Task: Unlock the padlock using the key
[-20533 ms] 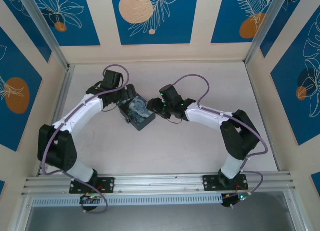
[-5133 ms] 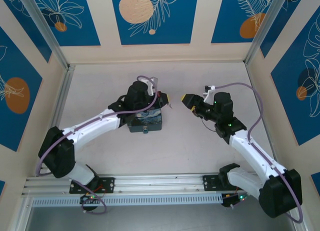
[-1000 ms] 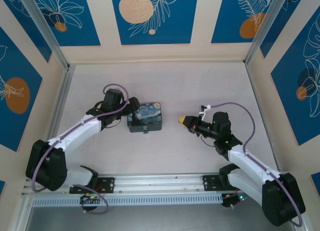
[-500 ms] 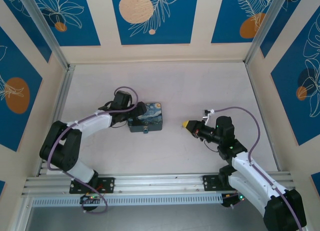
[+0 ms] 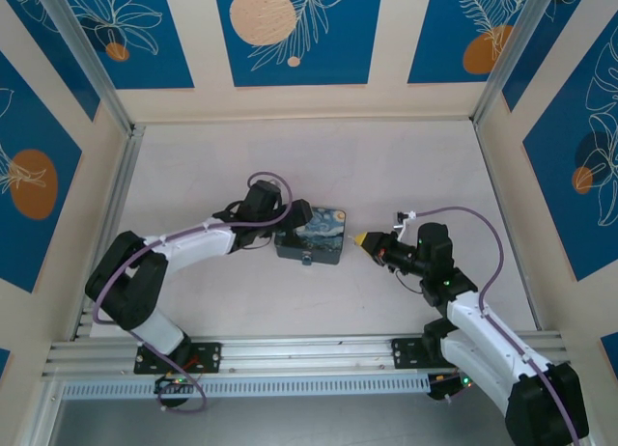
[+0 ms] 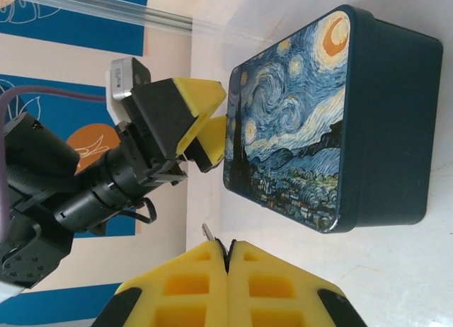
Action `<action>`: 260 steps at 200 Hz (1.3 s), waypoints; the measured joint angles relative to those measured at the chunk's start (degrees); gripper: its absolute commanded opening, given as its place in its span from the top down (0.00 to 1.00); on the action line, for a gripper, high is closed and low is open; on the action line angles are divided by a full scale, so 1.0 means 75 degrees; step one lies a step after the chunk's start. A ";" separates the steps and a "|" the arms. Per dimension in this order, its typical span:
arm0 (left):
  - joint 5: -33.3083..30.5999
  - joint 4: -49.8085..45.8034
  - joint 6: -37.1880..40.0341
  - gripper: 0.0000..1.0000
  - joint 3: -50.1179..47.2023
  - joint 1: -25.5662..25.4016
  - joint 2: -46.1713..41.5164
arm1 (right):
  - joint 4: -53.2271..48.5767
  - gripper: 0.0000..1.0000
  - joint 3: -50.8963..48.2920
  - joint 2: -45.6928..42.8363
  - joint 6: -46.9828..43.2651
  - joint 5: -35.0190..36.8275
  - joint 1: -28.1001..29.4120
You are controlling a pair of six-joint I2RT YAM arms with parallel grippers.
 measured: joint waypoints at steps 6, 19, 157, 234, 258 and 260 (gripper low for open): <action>-0.0020 0.0038 -0.0076 0.00 -0.0012 -0.0044 0.0000 | 0.0000 1.00 0.0012 0.0070 -0.0026 0.0000 -0.0015; -0.0105 0.0175 -0.0274 0.00 -0.0093 -0.0154 -0.0009 | -0.0006 1.00 0.0052 0.0204 -0.0076 0.0000 -0.0029; -0.0694 0.0944 -0.1880 0.00 -0.1378 -0.1096 -0.1064 | 0.0087 1.00 0.0673 0.1224 -0.0277 -0.0055 -0.0114; -0.1635 0.0423 -0.1836 0.00 -0.2066 -0.1518 -0.2337 | 0.0096 1.00 0.1072 0.1571 -0.0388 -0.0079 -0.0111; -0.1778 0.0385 -0.1262 0.00 -0.2483 -0.1533 -0.3238 | 0.0134 1.00 0.1137 0.1827 -0.0443 -0.0082 -0.0111; -0.1763 0.0405 -0.1189 0.00 -0.2515 -0.1542 -0.3284 | 0.0146 1.00 0.1137 0.1853 -0.0443 -0.0085 -0.0111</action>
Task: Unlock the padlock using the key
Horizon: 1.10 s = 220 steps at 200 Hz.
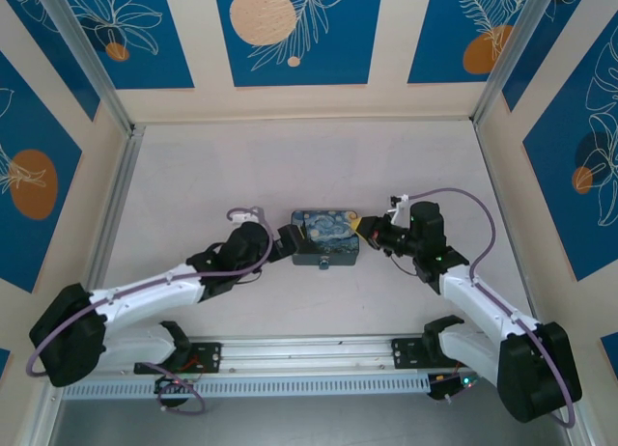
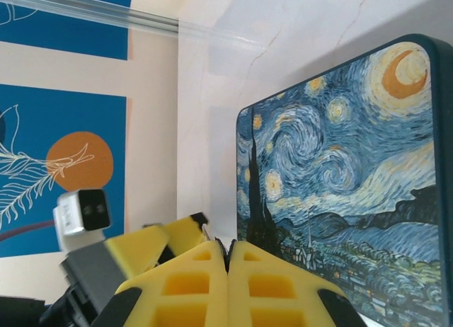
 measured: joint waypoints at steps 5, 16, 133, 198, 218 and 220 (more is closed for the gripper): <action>0.0050 0.0044 0.0137 0.01 -0.0076 -0.0015 -0.0082 | 0.0015 1.00 0.0000 0.0085 0.0000 0.0003 0.0006; 0.0213 0.0195 0.0463 0.01 -0.0233 -0.0096 -0.0134 | 0.0050 1.00 0.0000 0.0286 0.0000 0.0006 0.0017; 0.1008 0.2017 0.2433 0.10 0.0277 -0.1478 0.3165 | 0.0577 1.00 0.0023 0.1693 0.0003 0.0350 0.0262; 0.0866 0.2847 0.2940 0.14 0.0609 -0.1480 0.4124 | 0.0746 1.00 0.0233 0.2197 0.0003 0.0411 0.0268; 0.0784 0.3209 0.2958 0.14 0.0638 -0.1495 0.4310 | 0.0781 1.00 0.0289 0.2302 0.0003 0.0405 0.0268; 0.0769 0.3238 0.2964 0.14 0.0647 -0.1495 0.4336 | 0.0784 1.00 0.0291 0.2311 0.0003 0.0408 0.0268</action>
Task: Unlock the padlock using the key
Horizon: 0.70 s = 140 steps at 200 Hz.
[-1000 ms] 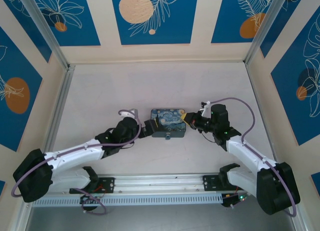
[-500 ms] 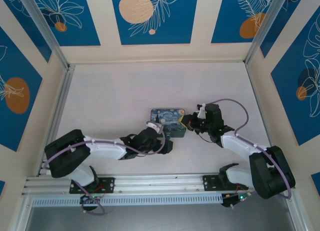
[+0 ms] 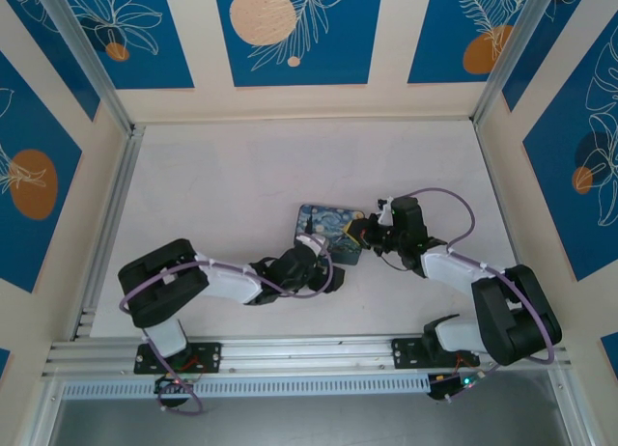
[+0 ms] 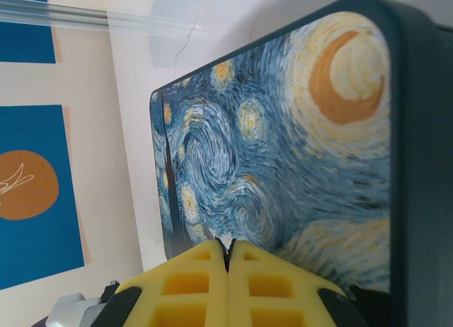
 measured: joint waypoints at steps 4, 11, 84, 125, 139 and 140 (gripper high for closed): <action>-0.0020 0.0052 0.0015 0.14 0.0012 -0.0003 0.0044 | 0.0003 1.00 0.0006 0.0009 0.0000 -0.0003 0.0000; -0.0029 0.0163 0.0020 0.15 0.0029 -0.0003 0.0102 | 0.0006 1.00 0.0015 0.0023 -0.0003 0.0000 0.0000; 0.0038 0.1408 -0.0184 0.19 0.0297 0.0000 0.0810 | -0.0003 1.00 0.0017 0.0029 -0.0006 0.0000 -0.0035; 0.0254 0.2489 -0.0976 0.20 0.0006 0.0000 0.0866 | -0.0003 1.00 0.0017 0.0032 -0.0058 0.0000 -0.0105; 0.0256 0.2783 -0.1201 0.20 -0.0041 0.0000 0.0956 | -0.0003 1.00 0.0017 0.0058 -0.0064 -0.0003 -0.0119; 0.0256 0.2804 -0.1215 0.20 -0.0044 0.0000 0.0970 | -0.0003 1.00 0.0017 0.0061 -0.0064 -0.0003 -0.0119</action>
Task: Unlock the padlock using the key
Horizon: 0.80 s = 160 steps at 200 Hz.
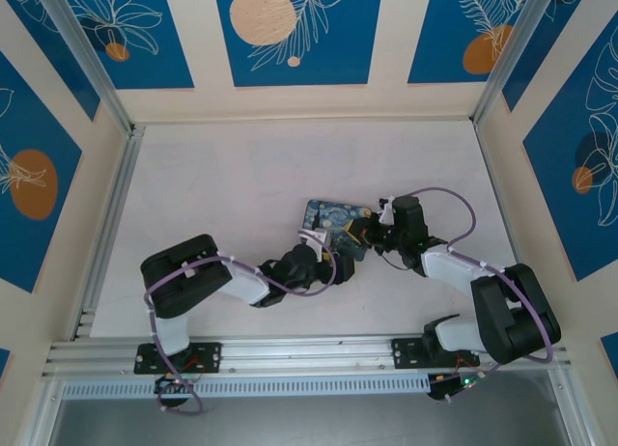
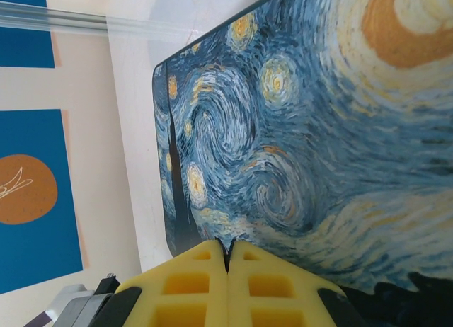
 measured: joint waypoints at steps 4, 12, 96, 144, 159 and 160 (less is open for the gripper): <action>-0.0003 0.0073 -0.0052 0.20 -0.0006 0.0000 0.0032 | 0.0000 1.00 0.0000 0.0012 0.0000 0.0000 0.0000; -0.0003 0.0224 -0.0184 0.20 -0.0017 0.0000 0.0119 | -0.0006 1.00 0.0000 0.0032 0.0000 0.0000 -0.0006; -0.0032 0.1317 -0.0740 0.23 -0.0003 -0.0003 0.0653 | 0.0000 1.00 0.0052 0.0114 0.0000 -0.0009 -0.0052; -0.0096 0.1306 -0.1017 0.25 -0.0003 -0.0102 0.0557 | 0.0000 1.00 0.0087 0.0154 -0.0026 -0.0035 -0.0096; -0.0128 0.1323 -0.1157 0.28 -0.0003 -0.0131 0.0557 | -0.0003 1.00 0.0105 0.0169 -0.0035 -0.0058 -0.0111; -0.0128 0.1326 -0.1160 0.29 -0.0003 -0.0131 0.0557 | 0.0000 1.00 0.0105 0.0169 -0.0041 -0.0058 -0.0114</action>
